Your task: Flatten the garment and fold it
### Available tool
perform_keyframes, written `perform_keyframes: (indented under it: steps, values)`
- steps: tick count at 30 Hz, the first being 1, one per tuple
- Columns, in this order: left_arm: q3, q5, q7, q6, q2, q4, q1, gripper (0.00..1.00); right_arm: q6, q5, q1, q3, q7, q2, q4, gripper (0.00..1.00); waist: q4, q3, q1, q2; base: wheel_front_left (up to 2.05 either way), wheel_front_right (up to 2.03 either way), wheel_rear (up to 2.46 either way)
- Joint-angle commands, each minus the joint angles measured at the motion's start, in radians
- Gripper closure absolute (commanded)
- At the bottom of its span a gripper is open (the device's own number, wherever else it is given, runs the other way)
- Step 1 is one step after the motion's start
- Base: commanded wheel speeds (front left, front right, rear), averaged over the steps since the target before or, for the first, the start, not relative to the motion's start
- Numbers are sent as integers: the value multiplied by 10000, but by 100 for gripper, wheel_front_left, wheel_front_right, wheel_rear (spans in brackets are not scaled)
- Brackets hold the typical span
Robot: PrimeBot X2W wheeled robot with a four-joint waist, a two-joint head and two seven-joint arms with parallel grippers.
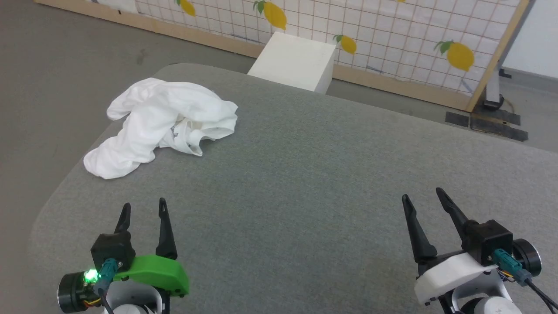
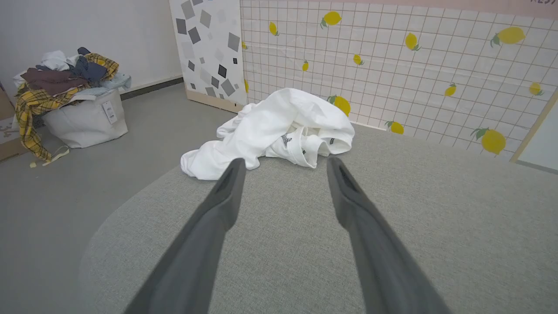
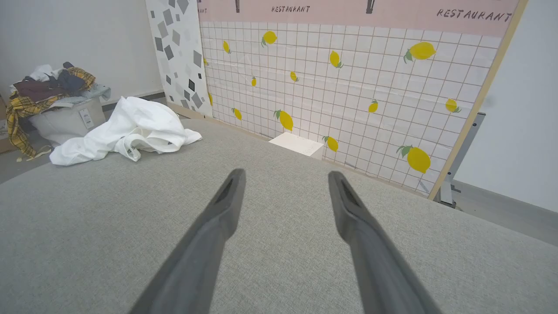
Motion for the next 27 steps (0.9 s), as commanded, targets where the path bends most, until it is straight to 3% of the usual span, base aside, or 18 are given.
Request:
perform_keyframes:
  steps: [1,27]
  values:
    - [-32,-82,-108,110,102,32,162,0,-10,75,-166,38,-84,12,-48,0,149,-7,0,0,0,0,0]
    - [-329,-788,-686,714,335,273,267,0,-14,163,-211,225,-323,17,-170,0,1517,6,0,0,0,0,0]
